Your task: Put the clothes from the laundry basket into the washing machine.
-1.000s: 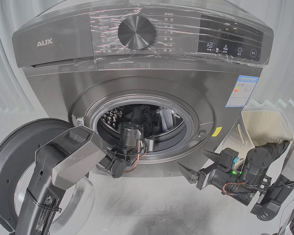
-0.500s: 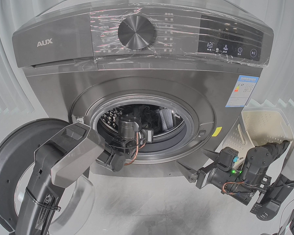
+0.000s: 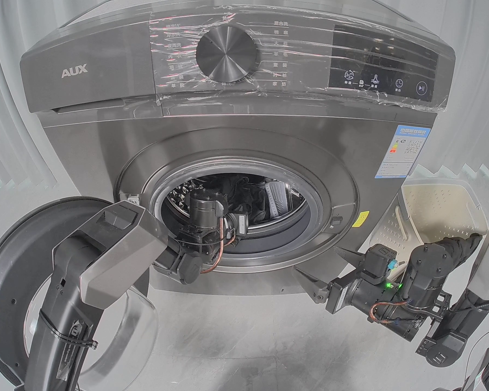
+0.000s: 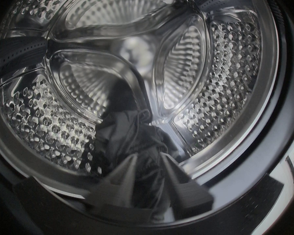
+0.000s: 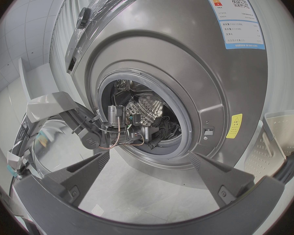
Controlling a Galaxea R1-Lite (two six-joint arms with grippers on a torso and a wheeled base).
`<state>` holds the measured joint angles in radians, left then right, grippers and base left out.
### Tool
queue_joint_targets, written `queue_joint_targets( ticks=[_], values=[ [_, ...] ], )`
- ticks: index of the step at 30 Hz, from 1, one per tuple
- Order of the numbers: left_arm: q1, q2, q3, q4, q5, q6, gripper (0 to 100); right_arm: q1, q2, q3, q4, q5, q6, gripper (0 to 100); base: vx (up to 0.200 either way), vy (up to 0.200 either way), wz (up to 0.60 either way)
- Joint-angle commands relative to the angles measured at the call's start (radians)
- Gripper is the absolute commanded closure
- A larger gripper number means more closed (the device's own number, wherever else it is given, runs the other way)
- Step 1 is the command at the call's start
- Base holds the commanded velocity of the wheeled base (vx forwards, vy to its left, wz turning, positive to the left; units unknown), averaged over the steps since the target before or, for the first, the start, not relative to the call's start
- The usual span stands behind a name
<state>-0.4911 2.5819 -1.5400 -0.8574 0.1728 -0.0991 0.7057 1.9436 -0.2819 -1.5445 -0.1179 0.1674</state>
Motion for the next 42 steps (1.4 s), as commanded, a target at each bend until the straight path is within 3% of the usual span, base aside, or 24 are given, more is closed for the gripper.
queue_joint_targets(
  ticks=[1, 16, 29, 30, 42],
  values=[
    [-0.029, -0.114, 0.147, 0.023, -0.026, -0.001, 0, 0.0, 0.003, 0.001, 0.0, 0.0, 0.0, 0, 0.0, 0.0, 0.0],
    [-0.058, -0.17, 0.308, 0.089, -0.053, 0.012, 0, 0.004, 0.001, 0.003, 0.0, 0.0, 0.0, 0, 0.0, 0.0, 0.0],
    [-0.046, -0.08, 0.25, 0.075, -0.041, 0.019, 0, 0.004, 0.001, 0.001, 0.0, 0.0, 0.0, 0, 0.0, 0.0, 0.0],
    [-0.044, -0.074, 0.241, 0.075, -0.039, 0.019, 100, 0.004, 0.001, 0.003, 0.0, 0.0, 0.0, 0, 0.0, 0.0, 0.0],
    [-0.043, -0.071, 0.204, 0.066, -0.041, 0.018, 100, 0.004, 0.001, 0.001, 0.0, 0.0, 0.0, 0, 0.0, 0.0, 0.0]
  ],
)
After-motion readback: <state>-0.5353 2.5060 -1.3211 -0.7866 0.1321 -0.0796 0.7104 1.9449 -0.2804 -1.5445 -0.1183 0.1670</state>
